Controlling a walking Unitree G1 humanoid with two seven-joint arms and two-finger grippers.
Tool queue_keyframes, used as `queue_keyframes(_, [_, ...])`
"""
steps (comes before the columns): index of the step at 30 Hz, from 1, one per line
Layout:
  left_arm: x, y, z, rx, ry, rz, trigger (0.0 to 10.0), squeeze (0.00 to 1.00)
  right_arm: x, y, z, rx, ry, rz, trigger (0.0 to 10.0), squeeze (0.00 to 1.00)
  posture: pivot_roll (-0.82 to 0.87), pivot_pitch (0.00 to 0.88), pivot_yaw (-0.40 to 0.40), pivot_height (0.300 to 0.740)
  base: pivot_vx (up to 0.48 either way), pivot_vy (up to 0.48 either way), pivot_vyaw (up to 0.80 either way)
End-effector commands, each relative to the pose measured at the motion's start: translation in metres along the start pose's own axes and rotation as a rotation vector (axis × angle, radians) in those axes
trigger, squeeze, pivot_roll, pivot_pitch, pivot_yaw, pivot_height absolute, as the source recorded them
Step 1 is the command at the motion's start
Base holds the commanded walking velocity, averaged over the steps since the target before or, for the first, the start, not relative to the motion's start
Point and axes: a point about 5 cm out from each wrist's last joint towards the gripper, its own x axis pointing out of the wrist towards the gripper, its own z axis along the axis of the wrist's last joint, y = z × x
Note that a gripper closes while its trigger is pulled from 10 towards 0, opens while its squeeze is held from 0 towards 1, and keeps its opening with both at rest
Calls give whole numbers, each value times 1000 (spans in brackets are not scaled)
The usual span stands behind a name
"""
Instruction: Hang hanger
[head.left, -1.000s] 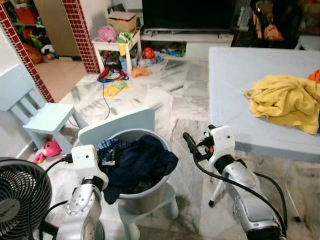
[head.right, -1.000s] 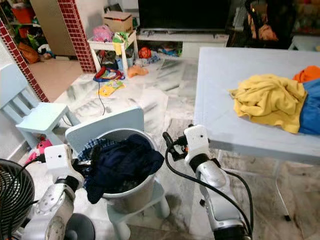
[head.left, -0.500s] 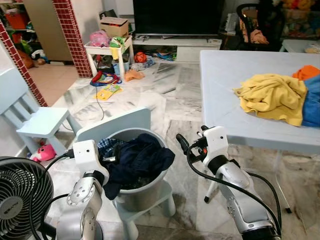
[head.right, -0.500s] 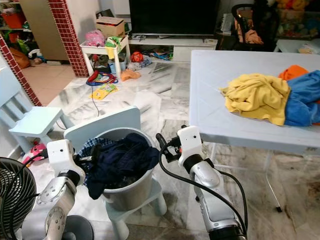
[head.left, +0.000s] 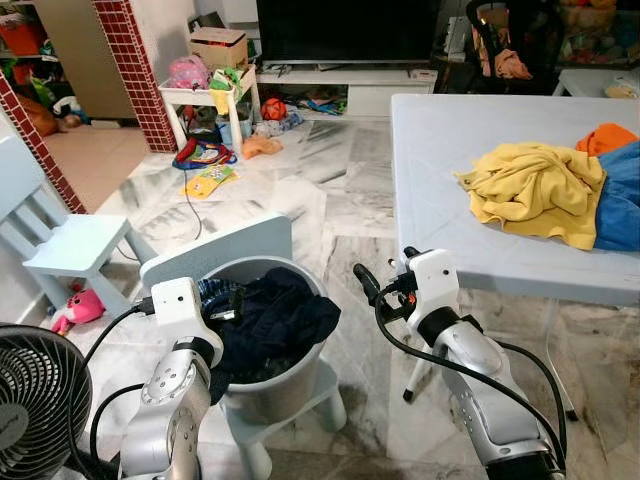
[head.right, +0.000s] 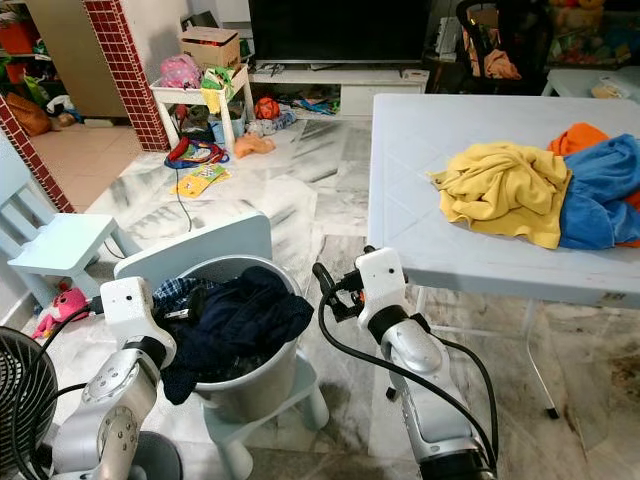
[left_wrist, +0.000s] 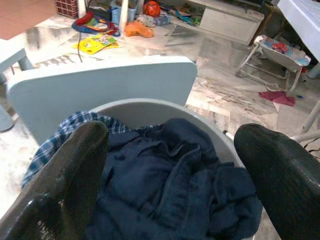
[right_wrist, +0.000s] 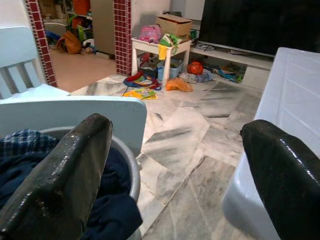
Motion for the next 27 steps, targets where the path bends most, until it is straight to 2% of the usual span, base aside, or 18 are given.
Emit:
queue_keyframes(1, [3, -1, 3, 2, -2, 3, 10000, 0, 0, 1, 5, 0, -15, 3, 10000, 0, -63, 0, 45, 740, 368, 0, 0])
queue_keyframes(9, [4, -1, 0, -26, 10, 15, 10000, 0, 1, 3, 9, -7, -28, 17, 10000, 0, -64, 0, 43, 740, 293, 0, 0])
queue_keyframes(16, [4, -2, -6, -9, 49, 66, 10000, 0, 0, 5, 9, -15, -25, 32, 10000, 0, -62, 0, 42, 740, 0, 0, 748])
queue_keyframes(19, [5, -2, -8, -40, 63, 72, 10000, 0, 1, 5, 9, -11, -24, 35, 10000, 0, -62, 0, 42, 740, 0, 0, 798])
queue_keyframes(27, [6, 0, -10, -31, 80, 91, 10000, 0, 1, 8, 7, -6, -18, 54, 10000, 0, -60, 0, 42, 740, 0, 0, 709])
